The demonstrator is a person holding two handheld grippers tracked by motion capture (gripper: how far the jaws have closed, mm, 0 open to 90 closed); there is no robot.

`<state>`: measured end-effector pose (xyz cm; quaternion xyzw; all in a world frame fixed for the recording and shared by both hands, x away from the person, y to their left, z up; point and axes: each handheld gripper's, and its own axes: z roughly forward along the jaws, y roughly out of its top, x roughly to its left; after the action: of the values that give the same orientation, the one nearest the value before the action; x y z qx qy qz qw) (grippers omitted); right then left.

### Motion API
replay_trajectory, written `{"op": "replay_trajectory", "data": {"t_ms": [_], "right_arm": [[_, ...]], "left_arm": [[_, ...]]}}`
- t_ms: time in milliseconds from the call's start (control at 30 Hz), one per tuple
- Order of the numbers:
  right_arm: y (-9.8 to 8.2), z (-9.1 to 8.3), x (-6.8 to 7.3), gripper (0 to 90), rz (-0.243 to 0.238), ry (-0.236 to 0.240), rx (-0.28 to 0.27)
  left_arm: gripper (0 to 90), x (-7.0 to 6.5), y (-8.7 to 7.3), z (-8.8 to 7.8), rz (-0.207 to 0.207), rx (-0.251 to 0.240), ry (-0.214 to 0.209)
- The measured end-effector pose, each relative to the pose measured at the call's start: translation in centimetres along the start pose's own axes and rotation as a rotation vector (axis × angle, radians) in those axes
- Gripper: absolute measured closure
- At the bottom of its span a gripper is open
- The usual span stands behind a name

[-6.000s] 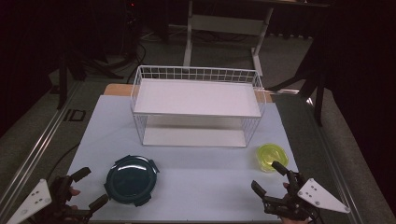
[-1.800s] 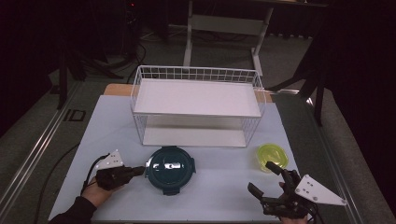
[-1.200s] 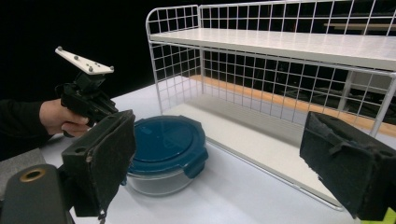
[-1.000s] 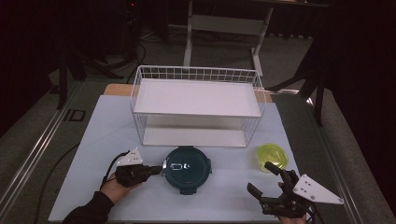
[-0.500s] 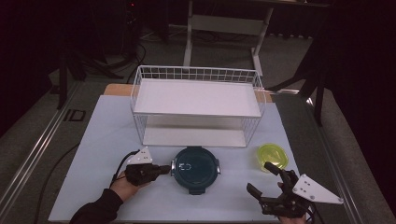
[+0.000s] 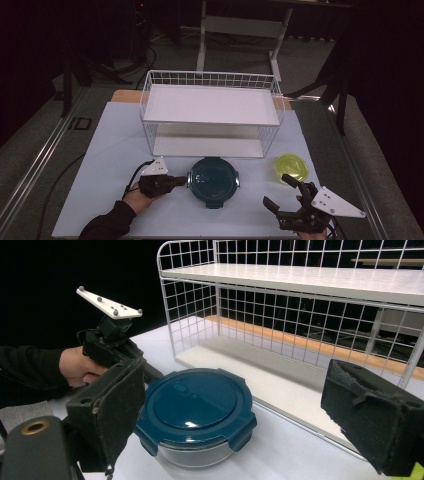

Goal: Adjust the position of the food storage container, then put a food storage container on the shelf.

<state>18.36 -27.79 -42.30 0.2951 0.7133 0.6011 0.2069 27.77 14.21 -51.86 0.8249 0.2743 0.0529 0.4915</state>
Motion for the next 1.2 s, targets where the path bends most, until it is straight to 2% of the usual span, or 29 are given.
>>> {"op": "replay_trajectory", "data": {"t_ms": [167, 233, 300, 500, 533, 567, 600, 633, 733, 767, 800, 867, 1000, 1067, 1100, 1167, 1200], "right_arm": [[0.2, -0.1, 0.1, 10.1, 0.001, -0.001, 0.0], [0.2, -0.2, 0.0, 10.1, 0.0, -0.003, -0.003], [0.2, -0.2, 0.0, 10.1, 0.002, -0.004, -0.002], [0.2, 0.0, 0.1, 10.1, -0.003, -0.005, 0.007], [0.2, 0.0, 0.1, 10.1, -0.003, -0.005, 0.007], [0.3, 0.1, 0.2, 10.2, -0.006, -0.001, 0.009], [0.4, 0.2, 0.3, 10.2, -0.009, 0.0, 0.012], [0.4, 0.3, 0.3, 10.2, -0.009, 0.004, 0.012], [0.7, 0.7, 0.4, 10.1, -0.022, 0.009, 0.024], [0.8, 0.8, 0.4, 10.1, -0.027, 0.011, 0.021], [1.0, 0.8, 0.4, 10.1, -0.028, 0.012, 0.02], [1.3, 1.1, 0.4, 10.1, -0.027, 0.014, 0.015], [1.7, 1.7, 0.3, 10.1, -0.043, 0.008, 0.018], [1.9, 2.0, 0.3, 9.5, -0.055, -0.003, 0.026], [2.0, 2.2, 0.2, 9.5, -0.054, 0.006, 0.032], [2.0, 2.5, 0.2, 9.5, -0.062, -0.017, 0.035], [2.0, 2.7, 0.1, 9.5, -0.061, -0.016, 0.035]], "left_arm": [[89.4, 0.0, 0.1, -0.2, -0.005, 0.008, -0.013], [89.0, 0.1, 0.2, -0.8, -0.029, -0.007, -0.022], [87.2, 0.2, 0.3, -1.1, -0.036, -0.012, -0.024], [42.7, -0.5, 1.2, -2.9, -0.052, -0.045, -0.066], [42.7, -0.8, 1.4, -3.4, -0.07, -0.06, -0.09], [28.7, -0.9, 1.6, -3.7, -0.076, -0.065, -0.098], [21.5, -1.1, 1.8, -3.9, -0.085, -0.072, -0.1], [15.6, -1.4, 2.0, -4.2, -0.092, -0.079, -0.105], [5.9, -2.3, 2.7, -4.9, -0.086, -0.104, -0.105], [1.8, -2.6, 3.0, -5.0, -0.086, -0.105, -0.118], [0.9, -2.9, 3.3, -5.2, -0.09, -0.115, -0.122], [0.9, -3.4, 3.8, -5.3, -0.092, -0.11, -0.098], [0.9, -3.7, 4.5, -5.4, -0.105, -0.135, -0.103], [3.1, -3.8, 4.7, -5.3, -0.087, -0.123, -0.051], [3.3, -3.8, 4.8, -5.2, -0.09, -0.114, -0.045], [3.3, -3.7, 5.0, -5.0, -0.113, -0.116, -0.055], [3.2, -3.8, 5.1, -4.9, -0.124, -0.113, -0.045]]}}
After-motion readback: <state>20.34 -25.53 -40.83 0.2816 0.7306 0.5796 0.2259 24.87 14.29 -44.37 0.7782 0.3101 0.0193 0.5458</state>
